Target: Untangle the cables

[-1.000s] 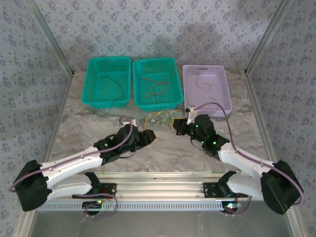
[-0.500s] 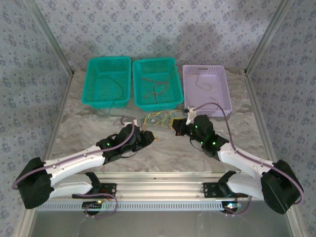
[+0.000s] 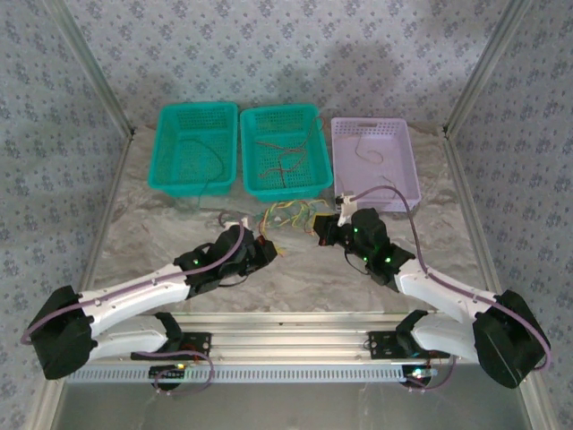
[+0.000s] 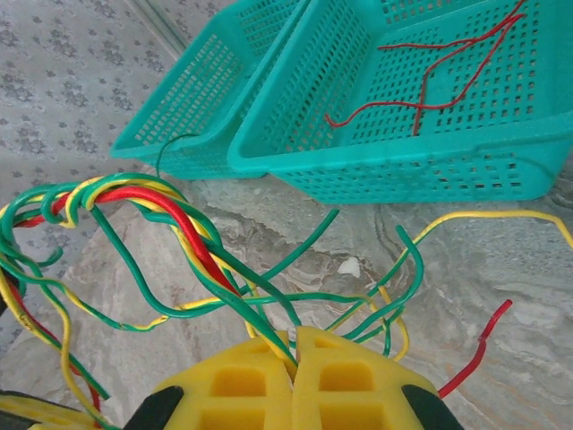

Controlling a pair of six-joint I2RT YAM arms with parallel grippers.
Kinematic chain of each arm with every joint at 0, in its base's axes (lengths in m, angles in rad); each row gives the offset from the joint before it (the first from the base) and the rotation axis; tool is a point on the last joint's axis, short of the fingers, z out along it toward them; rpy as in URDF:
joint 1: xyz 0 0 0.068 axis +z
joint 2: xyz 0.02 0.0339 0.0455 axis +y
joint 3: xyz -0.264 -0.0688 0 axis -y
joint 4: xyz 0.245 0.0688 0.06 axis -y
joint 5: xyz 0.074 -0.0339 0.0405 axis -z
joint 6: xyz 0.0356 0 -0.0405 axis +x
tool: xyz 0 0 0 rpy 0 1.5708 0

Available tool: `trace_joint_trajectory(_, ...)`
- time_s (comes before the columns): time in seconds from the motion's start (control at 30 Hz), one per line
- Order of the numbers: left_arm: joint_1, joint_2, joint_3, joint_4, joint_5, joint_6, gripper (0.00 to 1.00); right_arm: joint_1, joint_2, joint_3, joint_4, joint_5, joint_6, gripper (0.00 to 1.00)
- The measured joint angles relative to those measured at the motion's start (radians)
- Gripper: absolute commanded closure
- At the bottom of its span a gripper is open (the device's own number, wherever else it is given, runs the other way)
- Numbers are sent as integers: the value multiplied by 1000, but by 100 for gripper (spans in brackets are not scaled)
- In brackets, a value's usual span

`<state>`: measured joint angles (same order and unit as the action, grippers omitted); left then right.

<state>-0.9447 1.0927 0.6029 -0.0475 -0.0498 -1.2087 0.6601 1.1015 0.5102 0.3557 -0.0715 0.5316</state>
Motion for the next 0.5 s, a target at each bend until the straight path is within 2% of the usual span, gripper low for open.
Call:
trace_joint_trajectory(0.2,36,-127,9,-112,21,45,100,-10,28,-1,-62,84,-18,100)
trace_joint_trajectory(0.5,203,-368,157,-362,69,164,100,-56,92,-21,-99,113,-14,100)
